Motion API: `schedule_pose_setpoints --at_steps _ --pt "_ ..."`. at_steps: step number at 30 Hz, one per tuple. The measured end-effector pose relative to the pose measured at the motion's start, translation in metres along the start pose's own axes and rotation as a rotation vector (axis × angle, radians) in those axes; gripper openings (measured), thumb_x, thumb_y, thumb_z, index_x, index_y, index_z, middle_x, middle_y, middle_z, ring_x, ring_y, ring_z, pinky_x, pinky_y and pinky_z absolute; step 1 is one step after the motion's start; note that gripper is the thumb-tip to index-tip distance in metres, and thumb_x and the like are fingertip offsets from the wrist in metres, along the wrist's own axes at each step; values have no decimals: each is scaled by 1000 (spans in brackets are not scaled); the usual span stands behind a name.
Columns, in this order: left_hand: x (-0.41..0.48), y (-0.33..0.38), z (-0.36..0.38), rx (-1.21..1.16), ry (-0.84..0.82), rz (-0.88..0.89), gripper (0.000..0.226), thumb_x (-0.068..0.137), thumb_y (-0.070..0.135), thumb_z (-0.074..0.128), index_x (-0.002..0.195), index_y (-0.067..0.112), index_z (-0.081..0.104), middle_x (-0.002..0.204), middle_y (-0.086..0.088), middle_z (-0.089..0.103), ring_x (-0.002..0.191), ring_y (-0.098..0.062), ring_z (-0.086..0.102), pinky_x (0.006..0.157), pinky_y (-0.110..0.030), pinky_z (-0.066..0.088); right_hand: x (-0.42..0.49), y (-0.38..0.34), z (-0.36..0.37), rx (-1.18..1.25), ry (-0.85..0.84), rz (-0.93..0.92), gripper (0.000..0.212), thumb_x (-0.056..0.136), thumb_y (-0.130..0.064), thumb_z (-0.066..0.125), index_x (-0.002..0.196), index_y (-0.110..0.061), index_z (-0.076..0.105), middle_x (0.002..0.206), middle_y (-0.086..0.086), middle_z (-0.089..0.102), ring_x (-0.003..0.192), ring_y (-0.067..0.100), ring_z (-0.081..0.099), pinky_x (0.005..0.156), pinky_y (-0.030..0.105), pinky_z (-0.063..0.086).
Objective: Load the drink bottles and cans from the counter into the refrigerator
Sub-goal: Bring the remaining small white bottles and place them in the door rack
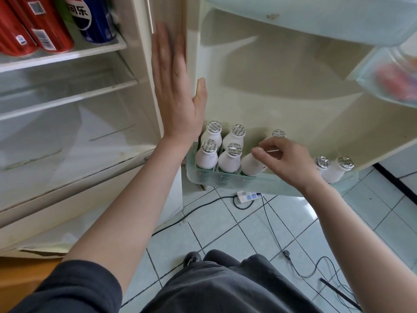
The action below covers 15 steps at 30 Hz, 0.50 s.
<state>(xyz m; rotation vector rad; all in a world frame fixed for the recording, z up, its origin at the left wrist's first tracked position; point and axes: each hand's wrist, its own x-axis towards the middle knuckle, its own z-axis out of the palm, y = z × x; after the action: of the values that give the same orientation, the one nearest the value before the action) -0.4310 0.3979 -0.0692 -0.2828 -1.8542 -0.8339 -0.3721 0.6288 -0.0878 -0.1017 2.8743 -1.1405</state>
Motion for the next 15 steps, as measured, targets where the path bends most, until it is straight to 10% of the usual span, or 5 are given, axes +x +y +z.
schedule_pose_setpoints --at_steps 5,15 --pt "-1 -2 0 -18 1 8 61 85 2 55 137 -4 23 140 -45 27 135 -48 20 118 -42 14 16 -3 -16 -89 366 -57 15 86 -32 57 90 -20 65 85 -6 66 78 1 59 68 17 42" --pt "-1 1 0 -14 -2 25 58 87 7 51 135 -12 23 138 -48 26 134 -48 22 117 -44 15 44 22 -17 -372 64 83 45 82 -35 66 121 -14 56 108 10 67 101 31 59 76 31 42"
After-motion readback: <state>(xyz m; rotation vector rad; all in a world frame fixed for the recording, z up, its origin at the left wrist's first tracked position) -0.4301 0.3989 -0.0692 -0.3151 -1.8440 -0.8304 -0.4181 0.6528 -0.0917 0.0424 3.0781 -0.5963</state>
